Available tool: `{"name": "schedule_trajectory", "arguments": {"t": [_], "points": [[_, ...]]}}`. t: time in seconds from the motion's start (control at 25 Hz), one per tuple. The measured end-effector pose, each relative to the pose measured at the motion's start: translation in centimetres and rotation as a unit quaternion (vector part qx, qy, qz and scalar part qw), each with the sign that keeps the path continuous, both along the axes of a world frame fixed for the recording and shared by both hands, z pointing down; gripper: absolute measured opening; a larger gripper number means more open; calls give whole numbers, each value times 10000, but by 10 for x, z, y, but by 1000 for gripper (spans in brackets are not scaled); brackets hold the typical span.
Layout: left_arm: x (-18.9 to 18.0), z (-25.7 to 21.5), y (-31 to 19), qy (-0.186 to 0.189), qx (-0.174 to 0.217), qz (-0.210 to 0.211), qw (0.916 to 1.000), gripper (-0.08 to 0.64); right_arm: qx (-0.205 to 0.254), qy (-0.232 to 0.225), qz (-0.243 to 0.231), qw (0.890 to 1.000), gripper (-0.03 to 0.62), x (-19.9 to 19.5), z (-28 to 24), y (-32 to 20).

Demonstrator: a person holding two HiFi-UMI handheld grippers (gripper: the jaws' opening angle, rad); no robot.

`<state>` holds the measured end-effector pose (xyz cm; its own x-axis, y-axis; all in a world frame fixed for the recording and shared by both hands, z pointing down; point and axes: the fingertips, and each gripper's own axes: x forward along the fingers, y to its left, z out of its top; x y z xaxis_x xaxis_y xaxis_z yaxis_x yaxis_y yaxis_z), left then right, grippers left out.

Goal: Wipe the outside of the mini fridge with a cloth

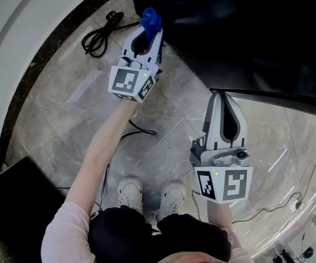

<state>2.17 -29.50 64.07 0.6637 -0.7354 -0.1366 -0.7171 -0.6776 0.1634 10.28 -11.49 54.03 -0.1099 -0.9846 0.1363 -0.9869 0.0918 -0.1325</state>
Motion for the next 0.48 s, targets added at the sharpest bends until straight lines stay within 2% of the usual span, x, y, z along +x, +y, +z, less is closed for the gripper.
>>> {"name": "schedule_trajectory", "arguments": {"t": [0.2, 0.48], "points": [[25, -10, 39, 172, 23, 407, 9990, 60, 23, 13, -3, 10000, 12, -1, 1, -1], [59, -17, 93, 182, 40, 1111, 9936, 60, -37, -113, 105, 9999, 12, 7, 5, 7]]}}
